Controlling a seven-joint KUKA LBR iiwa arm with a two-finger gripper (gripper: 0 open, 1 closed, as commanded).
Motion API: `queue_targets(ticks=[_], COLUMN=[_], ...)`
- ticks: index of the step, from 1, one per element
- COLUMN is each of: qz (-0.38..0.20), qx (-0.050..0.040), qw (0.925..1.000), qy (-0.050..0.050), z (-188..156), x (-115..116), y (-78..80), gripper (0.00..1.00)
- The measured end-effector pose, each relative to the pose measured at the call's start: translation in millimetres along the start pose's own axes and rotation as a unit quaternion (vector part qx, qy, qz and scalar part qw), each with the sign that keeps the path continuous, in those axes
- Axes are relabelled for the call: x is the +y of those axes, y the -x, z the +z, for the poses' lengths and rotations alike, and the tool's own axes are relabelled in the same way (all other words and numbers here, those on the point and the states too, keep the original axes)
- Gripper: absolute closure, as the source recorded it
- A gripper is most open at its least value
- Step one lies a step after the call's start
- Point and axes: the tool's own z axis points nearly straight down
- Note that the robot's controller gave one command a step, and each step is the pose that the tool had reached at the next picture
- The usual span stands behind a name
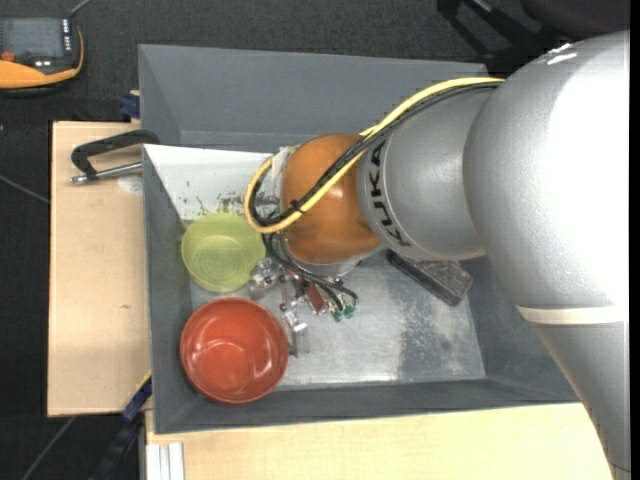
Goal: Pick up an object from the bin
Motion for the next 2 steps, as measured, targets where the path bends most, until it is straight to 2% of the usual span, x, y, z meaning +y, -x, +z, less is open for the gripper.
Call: queue_targets(ticks=[1,2], qz=[0.035,0.011], qx=[0.0009,-0.0044], qw=[0.9994,0.9999], qy=[0.000,0.000], z=[6,-57], x=[-34,-25], y=[-42.3,-48.9], gripper=[0.00,0.00])
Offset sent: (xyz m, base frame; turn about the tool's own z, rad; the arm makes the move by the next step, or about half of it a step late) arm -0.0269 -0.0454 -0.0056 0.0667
